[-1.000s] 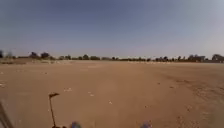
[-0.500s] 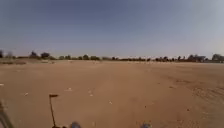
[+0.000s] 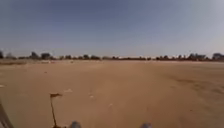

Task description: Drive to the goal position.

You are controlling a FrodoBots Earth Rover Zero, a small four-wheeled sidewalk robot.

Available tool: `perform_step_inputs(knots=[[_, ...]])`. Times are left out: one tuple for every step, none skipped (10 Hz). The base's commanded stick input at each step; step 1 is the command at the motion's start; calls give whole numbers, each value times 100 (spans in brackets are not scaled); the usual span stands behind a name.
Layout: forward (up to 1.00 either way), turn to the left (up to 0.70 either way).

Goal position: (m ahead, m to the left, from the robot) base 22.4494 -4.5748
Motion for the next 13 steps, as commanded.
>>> perform_step_inputs(knots=[[50,0],[50,0],[50,0],[50,0],[50,0],[50,0],[50,0],[50,0],[50,0],[50,0],[50,0],[50,0],[50,0]])
